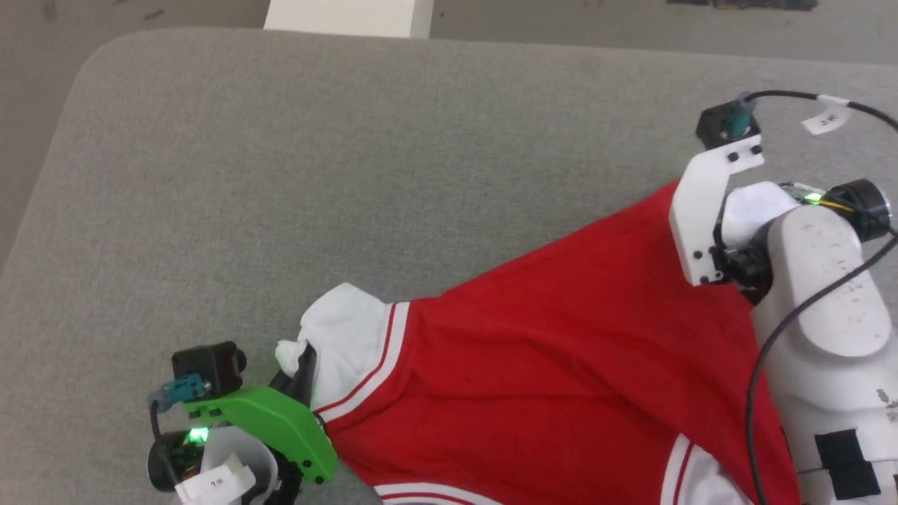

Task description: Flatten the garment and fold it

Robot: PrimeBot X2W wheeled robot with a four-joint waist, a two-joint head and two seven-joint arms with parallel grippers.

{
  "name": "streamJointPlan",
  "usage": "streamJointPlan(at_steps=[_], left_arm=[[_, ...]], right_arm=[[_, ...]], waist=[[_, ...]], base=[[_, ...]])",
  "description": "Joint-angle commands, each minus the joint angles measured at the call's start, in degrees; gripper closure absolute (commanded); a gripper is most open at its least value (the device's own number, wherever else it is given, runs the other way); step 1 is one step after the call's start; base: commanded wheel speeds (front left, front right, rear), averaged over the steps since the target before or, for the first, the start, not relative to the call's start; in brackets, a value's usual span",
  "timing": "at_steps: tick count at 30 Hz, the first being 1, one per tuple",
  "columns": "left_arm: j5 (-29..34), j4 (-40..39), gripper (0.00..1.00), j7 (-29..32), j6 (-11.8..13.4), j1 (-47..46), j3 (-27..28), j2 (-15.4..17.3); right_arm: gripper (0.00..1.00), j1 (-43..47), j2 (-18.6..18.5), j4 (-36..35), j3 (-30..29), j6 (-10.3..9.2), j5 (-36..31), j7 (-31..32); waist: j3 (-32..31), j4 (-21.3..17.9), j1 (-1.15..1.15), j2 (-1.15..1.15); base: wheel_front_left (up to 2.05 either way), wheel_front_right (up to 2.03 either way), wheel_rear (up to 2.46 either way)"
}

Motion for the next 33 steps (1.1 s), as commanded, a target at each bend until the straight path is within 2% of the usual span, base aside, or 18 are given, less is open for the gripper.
streamJointPlan(at_steps=[1, 6, 7, 8, 11, 13, 18, 22, 27, 29, 30, 33], left_arm=[[0.76, 0.43, 1.00, -0.02, -0.44, -1.26, -0.30, -0.30], [0.75, 1.40, 1.00, -0.20, -0.56, -1.39, -0.68, -0.58], [0.72, 1.55, 1.00, -0.21, -0.51, -1.25, -0.67, -0.53], [0.72, 1.59, 1.00, -0.23, -0.48, -1.15, -0.65, -0.46], [0.70, 1.76, 1.00, -0.27, -0.25, -0.79, -0.49, -0.17], [0.54, 1.68, 1.00, -0.48, 0.19, 0.09, -0.13, 0.15], [0.01, 1.38, 1.00, -0.45, 1.14, 2.05, 0.32, 0.42], [-0.73, 1.09, 1.00, -0.37, 1.70, 3.72, 0.57, 0.35], [-2.18, 0.61, 1.00, -1.21, 1.93, 5.14, 1.75, -0.09], [-3.41, 0.30, 1.00, -1.91, 1.16, 4.94, 2.64, -0.54], [-4.44, -0.31, 1.00, -2.30, -0.03, 4.01, 3.47, -0.52], [-6.36, -1.49, 1.00, -2.17, -2.16, 0.89, 5.24, -0.07]], right_arm=[[0.00, -0.62, -0.15, 1.61, 1.25, -0.08, -0.52, 0.41], [0.00, 0.09, -0.75, 5.36, 3.43, -0.08, 1.43, 2.05], [0.52, 0.16, -0.93, 5.40, 3.49, -0.08, 2.10, 1.67], [0.99, 0.17, -1.18, 5.24, 3.53, -0.08, 2.67, 1.07], [1.00, 0.53, -2.20, 3.22, 2.86, -0.08, 5.80, -2.27], [1.00, 3.23, -3.66, -3.17, -0.31, -0.08, 10.98, -6.93], [1.00, 12.48, -3.81, -15.41, -5.28, -0.08, 19.24, -7.93], [1.00, 23.38, -2.49, -26.75, -9.67, -0.08, 24.74, -4.55], [1.00, 35.48, 0.20, -38.24, -14.30, -0.08, 30.46, 3.34], [1.00, 37.63, 1.05, -41.24, -16.26, -0.08, 32.45, 5.50], [1.00, 38.13, 1.77, -43.54, -17.86, -0.08, 34.43, 7.27], [1.00, 35.71, 2.73, -45.19, -20.01, -0.08, 38.23, 9.99]], waist=[[2.21, 2.11, 0.00, 0.00], [1.50, 1.77, 0.00, 0.00], [1.08, 1.45, 0.00, 0.00], [0.79, 1.19, 0.00, 0.00], [-0.94, 0.15, 0.00, 0.00], [-3.98, -1.37, 0.00, 0.00], [-8.15, -3.90, 0.00, 0.00], [-10.68, -5.84, 0.00, 0.00], [-12.34, -8.09, 0.00, 0.00], [-12.84, -8.67, 0.00, 0.00], [-13.17, -9.11, 0.00, 0.00], [-13.79, -9.70, 0.00, 0.00]], base=[[0.00, 0.00, 0.00], [0.00, 0.00, 0.00], [0.00, 0.00, 0.00], [0.00, 0.00, 0.00], [0.00, 0.00, 0.00], [0.00, 0.00, 0.00], [0.00, 0.00, 0.00], [0.00, 0.00, 0.00], [0.00, 0.00, 0.00], [0.00, 0.00, 0.00], [0.00, 0.00, 0.00], [0.00, 0.00, 0.00]])
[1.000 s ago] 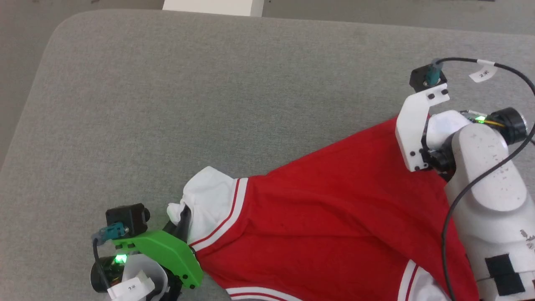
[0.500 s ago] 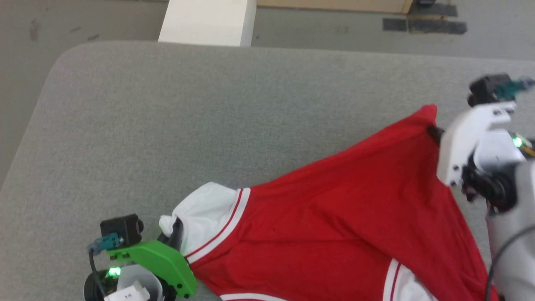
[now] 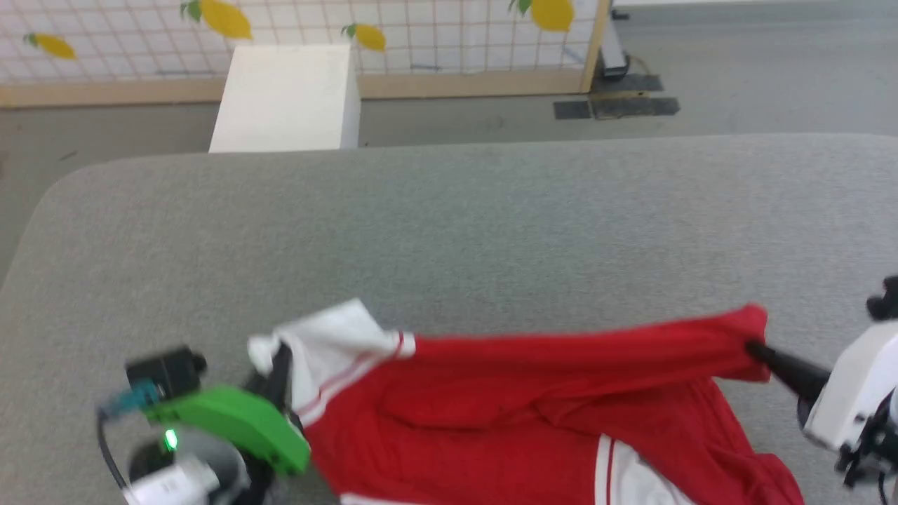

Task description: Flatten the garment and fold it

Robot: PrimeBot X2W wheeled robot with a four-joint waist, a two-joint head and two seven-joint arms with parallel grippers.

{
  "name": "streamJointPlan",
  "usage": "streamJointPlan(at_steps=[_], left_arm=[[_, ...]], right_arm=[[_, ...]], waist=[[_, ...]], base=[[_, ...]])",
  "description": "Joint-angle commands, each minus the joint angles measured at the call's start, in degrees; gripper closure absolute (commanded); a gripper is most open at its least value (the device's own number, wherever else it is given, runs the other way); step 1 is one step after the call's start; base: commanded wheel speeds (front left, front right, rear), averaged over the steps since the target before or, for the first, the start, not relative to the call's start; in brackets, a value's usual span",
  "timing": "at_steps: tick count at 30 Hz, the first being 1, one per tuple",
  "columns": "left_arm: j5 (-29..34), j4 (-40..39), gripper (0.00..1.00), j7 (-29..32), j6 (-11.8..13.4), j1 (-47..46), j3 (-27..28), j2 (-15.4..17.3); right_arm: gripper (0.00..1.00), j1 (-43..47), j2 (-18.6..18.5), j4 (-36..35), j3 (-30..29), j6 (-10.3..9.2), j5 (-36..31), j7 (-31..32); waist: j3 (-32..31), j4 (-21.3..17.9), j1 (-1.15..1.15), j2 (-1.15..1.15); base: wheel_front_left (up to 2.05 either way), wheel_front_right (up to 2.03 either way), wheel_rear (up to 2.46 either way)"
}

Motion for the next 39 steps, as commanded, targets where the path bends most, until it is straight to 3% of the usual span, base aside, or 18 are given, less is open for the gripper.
streamJointPlan(at_steps=[1, 8, 15, 24, 32, 39], left_arm=[[-0.03, -0.49, 1.00, 0.38, -0.90, -3.02, 0.75, 1.20], [0.19, 0.62, 1.00, 6.52, -4.76, -20.64, 2.01, 5.43], [3.34, 11.12, 1.00, 11.73, -8.21, -41.47, 0.62, 7.72], [7.55, 27.69, 1.00, 10.78, -7.57, -67.29, 2.25, 7.42], [12.84, 35.33, 1.00, 1.05, -6.70, -83.42, 3.31, 7.17], [12.56, 40.13, 1.00, -4.33, -10.55, -86.18, 2.99, 6.10]], right_arm=[[1.00, -2.74, 0.36, -0.62, -0.69, -0.08, 0.90, 0.90], [1.00, -18.89, 0.70, 2.87, -3.52, -0.08, -0.51, 5.83], [1.00, -39.16, 0.79, 12.07, -3.29, -0.08, -8.09, 4.19], [1.00, -64.23, 0.83, 31.84, -3.40, -0.08, -15.62, -11.90], [1.00, -79.70, 0.83, 46.14, -3.91, -0.08, -17.63, -29.57], [1.00, -83.51, 0.84, 55.53, -2.48, -0.08, -16.87, -37.02]], waist=[[-1.21, -1.22, 0.00, 0.00], [-0.67, -1.02, 0.00, 0.00], [3.60, -1.05, 0.00, 0.00], [12.45, -2.74, 0.00, 0.00], [18.56, -3.10, 0.00, 0.00], [21.23, -2.02, 0.00, 0.00]], base=[[0.00, 0.00, 0.00], [0.00, 0.00, 0.00], [0.00, 0.00, 0.00], [0.00, 0.00, 0.00], [0.00, 0.00, 0.00], [0.00, 0.00, 0.00]])
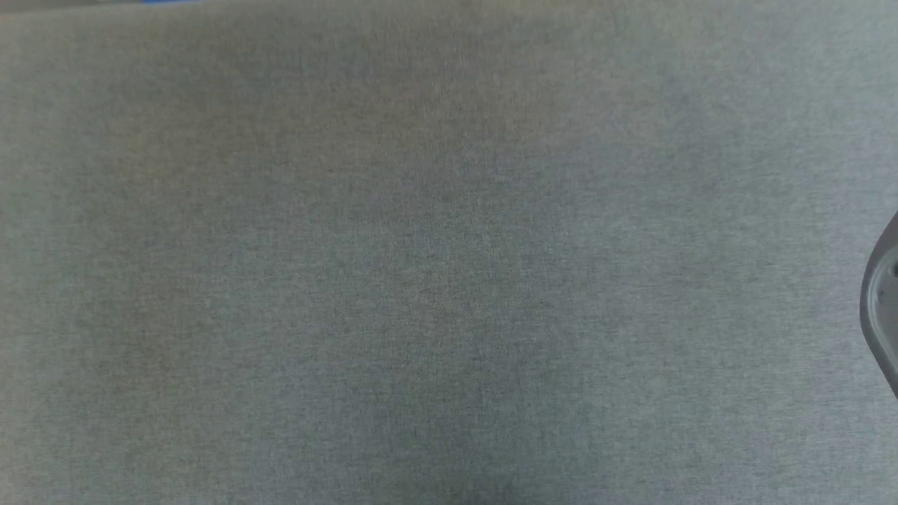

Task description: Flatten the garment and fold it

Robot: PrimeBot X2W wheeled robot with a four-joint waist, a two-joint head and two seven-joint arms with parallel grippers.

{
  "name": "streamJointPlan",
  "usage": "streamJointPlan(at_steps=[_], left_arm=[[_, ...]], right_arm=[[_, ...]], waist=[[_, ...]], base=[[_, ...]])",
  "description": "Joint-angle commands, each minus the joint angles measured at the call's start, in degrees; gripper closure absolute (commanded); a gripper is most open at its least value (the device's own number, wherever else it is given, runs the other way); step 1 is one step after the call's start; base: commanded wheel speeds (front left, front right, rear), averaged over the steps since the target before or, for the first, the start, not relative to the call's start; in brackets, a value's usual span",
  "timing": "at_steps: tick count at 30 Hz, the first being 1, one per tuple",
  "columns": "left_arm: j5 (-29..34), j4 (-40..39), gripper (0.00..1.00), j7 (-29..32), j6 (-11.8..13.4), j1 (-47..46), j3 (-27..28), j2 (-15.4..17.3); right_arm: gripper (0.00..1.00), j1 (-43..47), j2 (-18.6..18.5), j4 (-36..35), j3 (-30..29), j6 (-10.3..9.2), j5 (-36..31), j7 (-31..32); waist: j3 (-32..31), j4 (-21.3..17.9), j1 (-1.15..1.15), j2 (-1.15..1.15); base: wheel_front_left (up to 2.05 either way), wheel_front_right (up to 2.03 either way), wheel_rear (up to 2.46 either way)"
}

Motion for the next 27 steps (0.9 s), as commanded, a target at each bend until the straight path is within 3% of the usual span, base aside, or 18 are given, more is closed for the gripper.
streamJointPlan(at_steps=[1, 8, 14, 19, 27], left_arm=[[-0.41, 0.84, 1.00, -1.23, -1.06, 0.63, 0.15, 0.17], [-1.38, 2.77, 1.00, -4.91, -6.34, 9.54, -2.12, -0.56], [-3.77, -2.72, 1.00, -6.87, -7.33, 23.08, -2.60, -0.84], [-5.44, -12.09, 1.00, -4.51, -3.29, 40.57, -3.00, 0.75], [-9.50, -29.44, 1.00, 2.10, 8.63, 73.06, -4.53, 1.29]], right_arm=[[1.00, 0.38, -0.50, 0.99, 0.22, -0.11, 0.17, -1.16], [1.00, 9.61, -0.50, 0.25, 2.35, -0.11, 5.40, -3.01], [1.00, 24.41, -0.50, -8.57, 3.97, -0.11, 13.52, -2.45], [1.00, 41.56, -0.50, -19.18, 6.27, -0.11, 17.23, -0.82], [1.00, 70.05, -0.83, -32.93, 7.45, -0.11, 16.63, 0.22]], waist=[[1.43, 0.80, -0.01, 0.00], [-0.67, 3.27, -0.01, 0.00], [-5.69, 5.14, -0.01, 0.00], [-11.02, 5.69, -0.01, 0.00], [-18.65, 6.58, -0.01, 0.00]], base=[[0.00, 0.00, 0.00], [0.00, 0.00, 0.00], [0.00, 0.00, 0.00], [0.00, 0.00, 0.00], [0.00, 0.00, 0.00]])
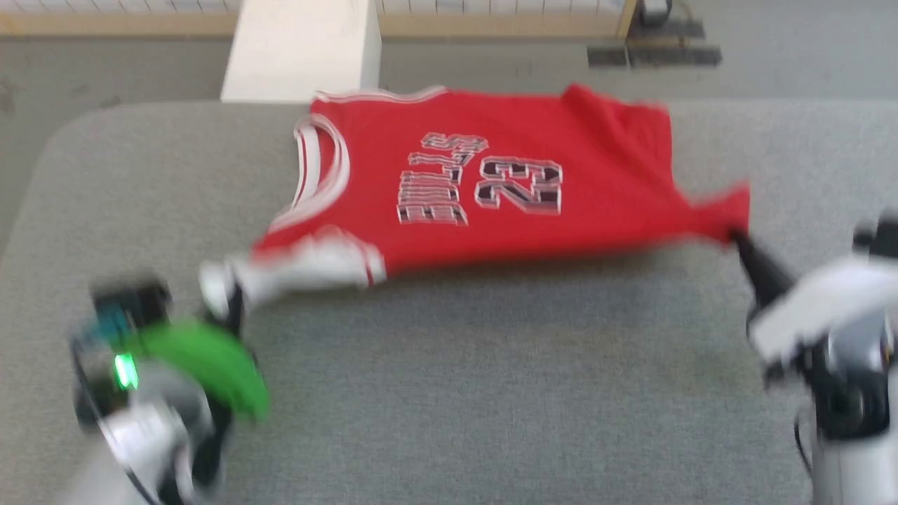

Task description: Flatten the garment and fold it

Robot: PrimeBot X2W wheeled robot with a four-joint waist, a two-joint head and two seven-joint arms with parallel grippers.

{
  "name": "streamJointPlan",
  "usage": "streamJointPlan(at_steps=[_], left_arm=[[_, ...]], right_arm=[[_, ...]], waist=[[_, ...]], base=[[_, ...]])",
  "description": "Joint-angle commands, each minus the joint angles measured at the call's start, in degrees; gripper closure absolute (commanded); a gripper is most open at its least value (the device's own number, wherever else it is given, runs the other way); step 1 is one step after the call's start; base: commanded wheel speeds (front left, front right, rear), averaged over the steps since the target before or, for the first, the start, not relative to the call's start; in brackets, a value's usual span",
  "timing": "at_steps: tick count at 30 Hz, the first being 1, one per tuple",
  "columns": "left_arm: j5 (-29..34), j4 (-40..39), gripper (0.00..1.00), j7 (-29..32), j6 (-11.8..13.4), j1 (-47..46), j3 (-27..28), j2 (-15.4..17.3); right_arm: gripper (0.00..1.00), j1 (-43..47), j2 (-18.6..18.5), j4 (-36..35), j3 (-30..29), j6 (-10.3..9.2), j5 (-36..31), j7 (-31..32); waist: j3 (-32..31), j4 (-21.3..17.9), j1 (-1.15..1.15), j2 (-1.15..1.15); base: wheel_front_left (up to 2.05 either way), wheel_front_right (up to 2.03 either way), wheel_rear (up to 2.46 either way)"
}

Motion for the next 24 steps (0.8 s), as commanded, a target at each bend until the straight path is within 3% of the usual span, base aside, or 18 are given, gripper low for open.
streamJointPlan(at_steps=[1, 8, 15, 18, 24], left_arm=[[-0.76, -1.52, 1.00, 0.95, 1.63, 4.56, -0.50, 0.52], [-3.55, -5.64, 1.00, 8.81, 6.23, 20.77, -4.98, 2.10], [-7.93, -8.23, 1.00, 16.11, 8.61, 28.08, -5.94, 4.31], [-9.59, -9.94, 1.00, 17.08, 9.17, 29.87, -5.32, 4.53], [-8.66, -14.57, 1.00, 12.82, 8.57, 28.18, -2.38, 4.73]], right_arm=[[1.00, 3.71, -0.27, -1.25, -0.66, -0.09, -0.36, -0.16], [1.00, 19.96, -1.98, -3.51, 1.24, -0.09, -3.30, 4.08], [1.00, 30.51, -5.11, -5.79, 3.83, -0.09, -5.63, 12.53], [1.00, 33.08, -4.68, -7.23, 3.36, -0.09, -5.44, 16.96], [1.00, 31.28, -2.88, -11.99, 1.20, -0.09, -5.38, 16.64]], waist=[[-5.42, 1.34, 0.00, 0.00], [-9.33, 2.02, 0.00, 0.00], [-10.00, 2.31, 0.00, 0.00], [-9.95, 1.85, 0.00, 0.00], [-9.43, 1.11, 0.00, 0.00]], base=[[0.00, 0.00, 0.00], [0.00, 0.00, 0.00], [0.00, 0.00, 0.00], [0.00, 0.00, 0.00], [0.00, 0.00, 0.00]])
